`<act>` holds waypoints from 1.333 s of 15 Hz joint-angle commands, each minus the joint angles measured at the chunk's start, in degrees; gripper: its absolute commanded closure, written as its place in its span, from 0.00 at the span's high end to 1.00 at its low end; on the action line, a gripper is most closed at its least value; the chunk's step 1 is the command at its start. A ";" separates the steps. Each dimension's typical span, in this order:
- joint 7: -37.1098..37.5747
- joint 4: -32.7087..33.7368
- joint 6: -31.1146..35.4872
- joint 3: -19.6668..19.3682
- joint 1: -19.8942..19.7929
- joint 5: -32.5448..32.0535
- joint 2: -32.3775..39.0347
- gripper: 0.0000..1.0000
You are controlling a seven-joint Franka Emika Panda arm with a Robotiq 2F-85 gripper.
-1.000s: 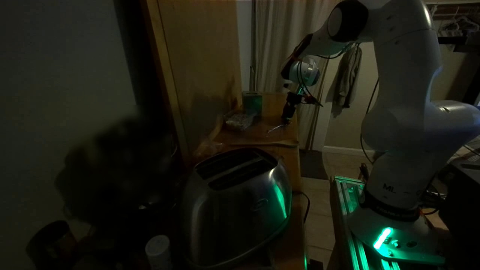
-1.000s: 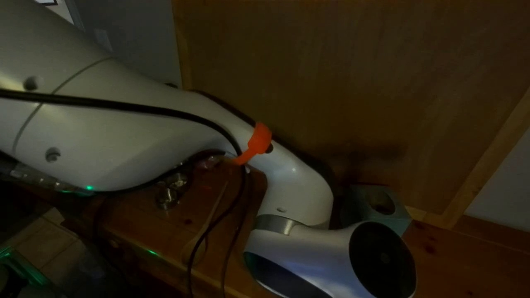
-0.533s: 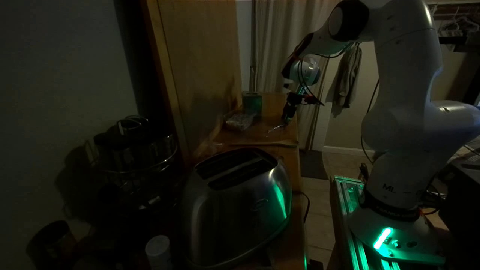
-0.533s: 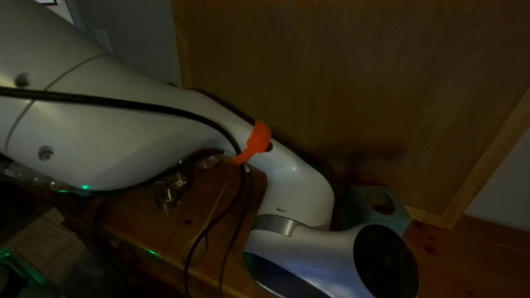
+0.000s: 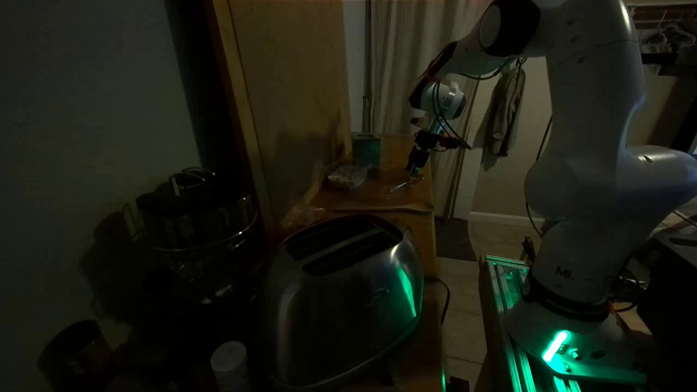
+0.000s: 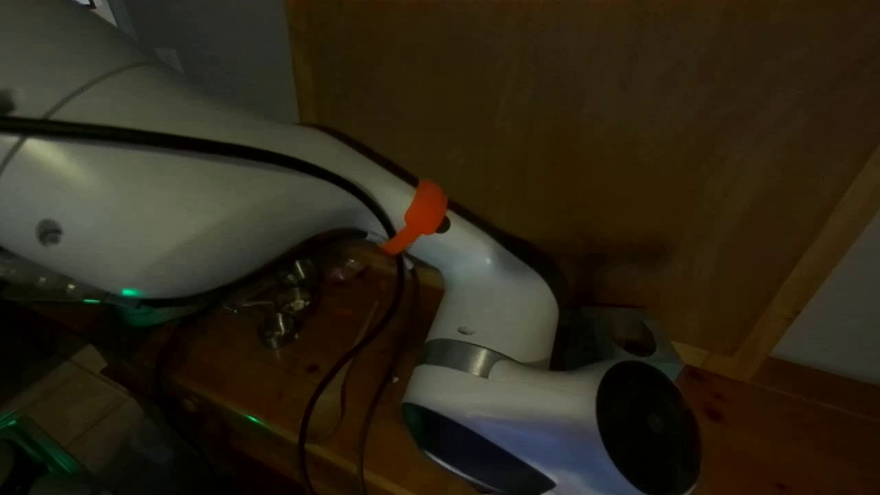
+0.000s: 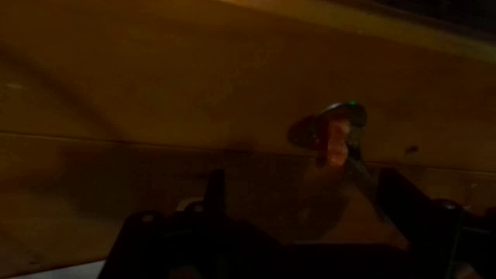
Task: Put the orange objects on the silver spoon then use the spoon to place the objects in the small measuring cup.
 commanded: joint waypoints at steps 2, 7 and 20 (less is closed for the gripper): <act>-7.85 -3.59 -1.49 1.35 -0.76 4.31 -3.88 1.00; -11.73 -4.08 -1.26 -0.22 1.22 3.83 -3.75 1.00; -18.72 -11.78 5.09 -1.87 4.86 0.21 -7.02 1.00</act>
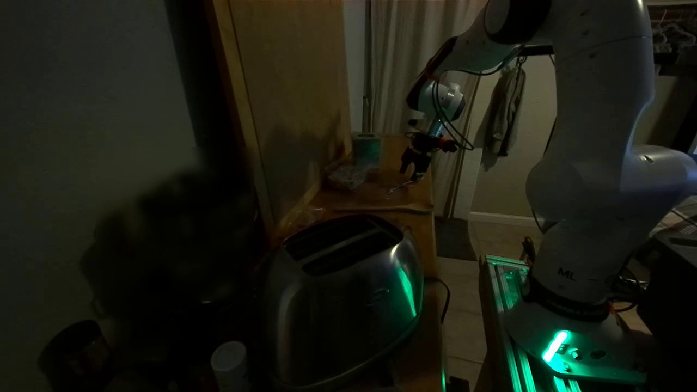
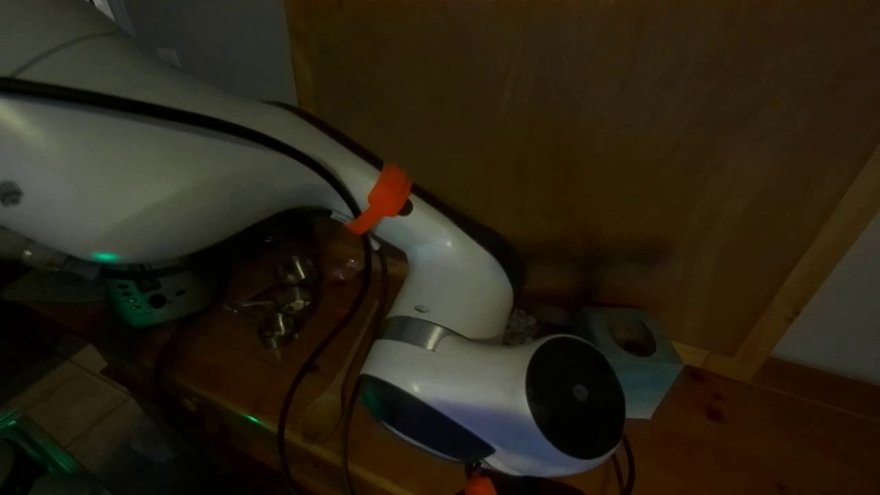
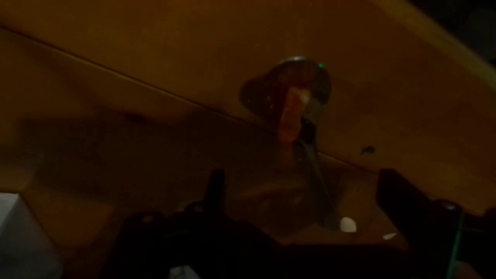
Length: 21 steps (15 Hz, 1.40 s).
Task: Put the orange objects on the silver spoon then use the spoon to place the objects in the small measuring cup.
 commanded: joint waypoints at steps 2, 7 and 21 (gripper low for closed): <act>-2.53 -3.99 2.76 -1.70 2.86 -3.52 -2.06 1.00; -3.34 -5.22 4.08 -2.31 4.56 -5.83 -2.22 0.98; -5.40 -6.10 5.90 -2.80 6.41 -5.42 -3.16 0.06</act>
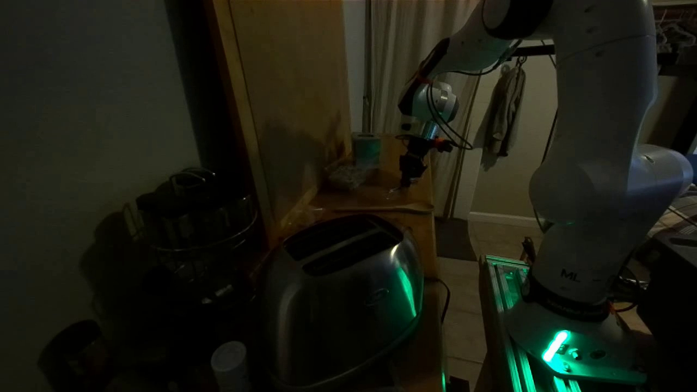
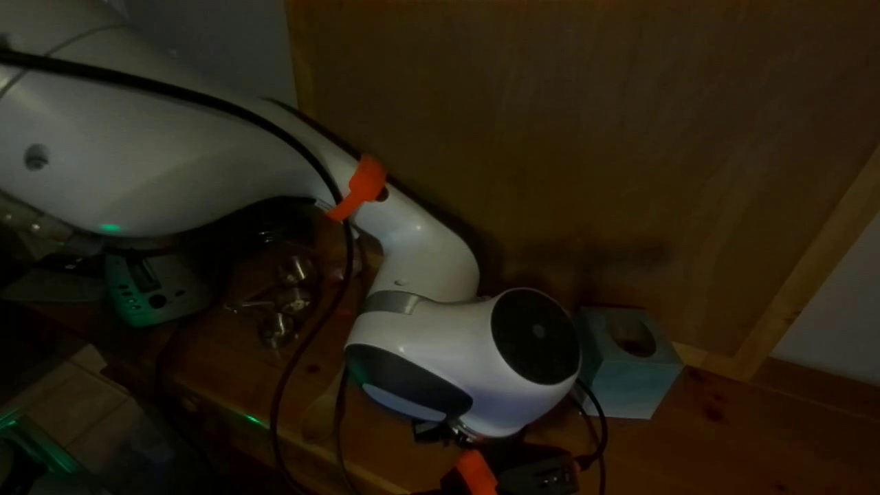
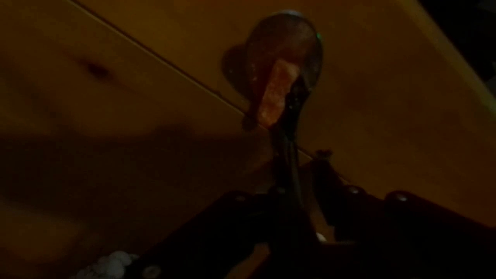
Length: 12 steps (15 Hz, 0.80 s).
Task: Put the orange objects on the silver spoon then use the spoon to place the objects in the small measuring cup.
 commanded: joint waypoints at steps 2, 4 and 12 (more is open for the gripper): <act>-1.95 -1.96 2.66 -0.86 1.38 -0.09 -0.92 0.00; -2.26 -1.94 2.95 -0.85 1.46 -0.03 -0.92 0.06; -1.74 -1.85 0.98 -0.75 1.71 0.17 -2.15 0.05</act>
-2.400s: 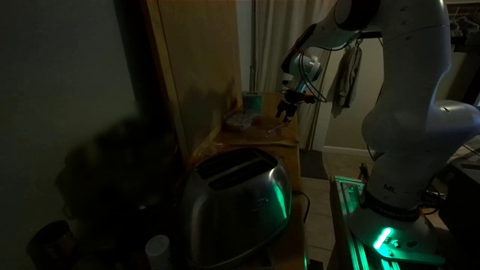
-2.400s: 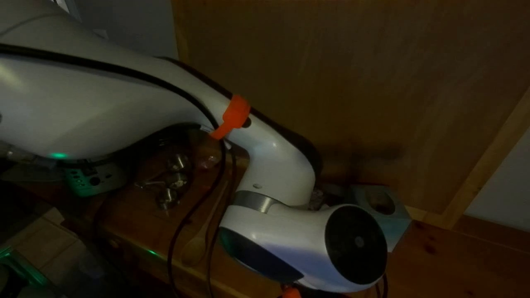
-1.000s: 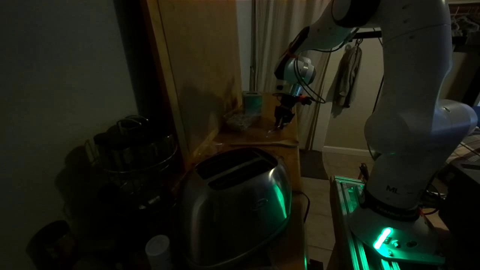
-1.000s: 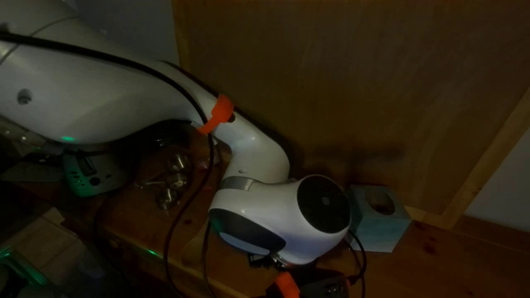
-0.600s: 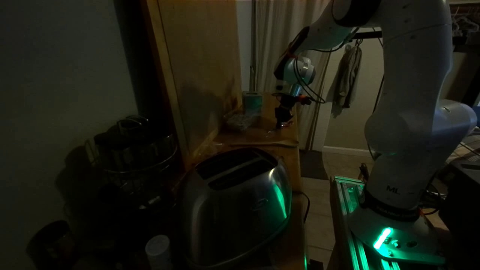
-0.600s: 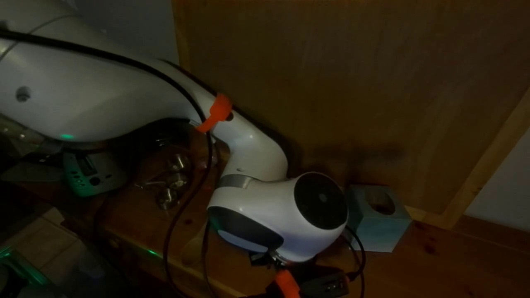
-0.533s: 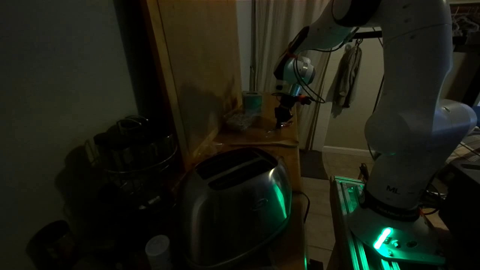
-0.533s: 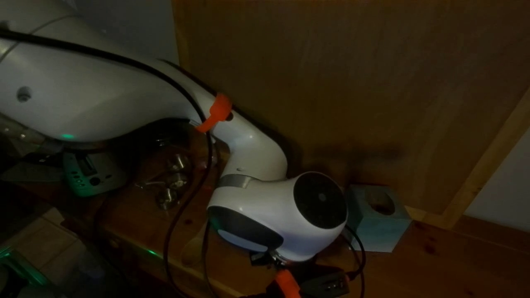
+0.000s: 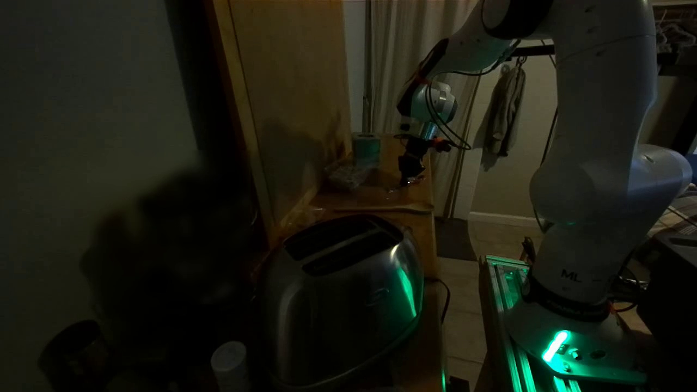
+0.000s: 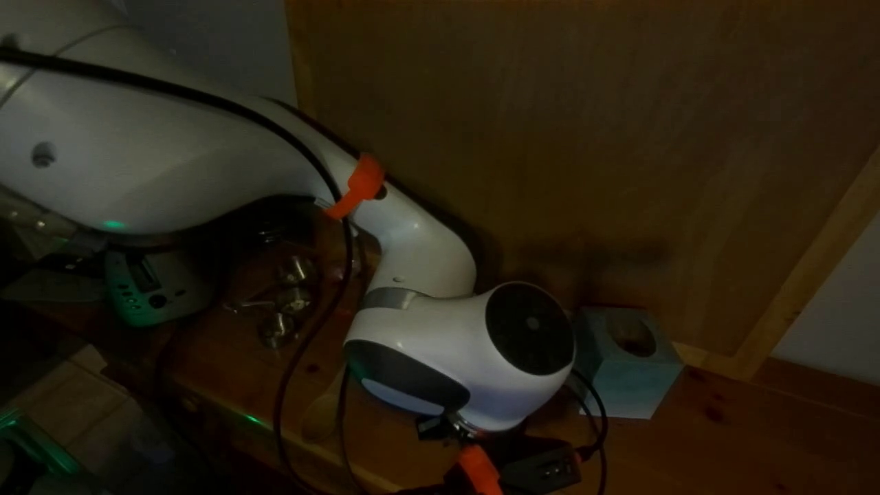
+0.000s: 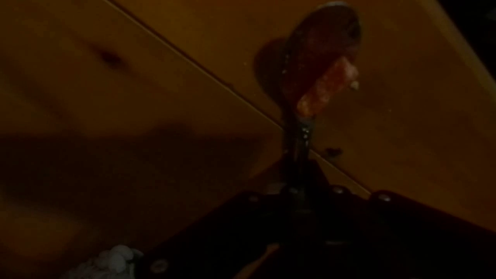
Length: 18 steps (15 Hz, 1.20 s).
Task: Put the orange objects on the silver spoon then use the spoon to place the objects in the small measuring cup.
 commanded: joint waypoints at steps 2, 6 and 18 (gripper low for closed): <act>-0.07 -2.45 -1.12 -0.88 1.60 -0.34 -3.50 0.05; 0.17 -5.03 -1.90 -1.15 3.39 -0.25 -7.07 0.05; -1.03 -8.79 -1.75 -2.97 8.31 0.46 -10.83 0.05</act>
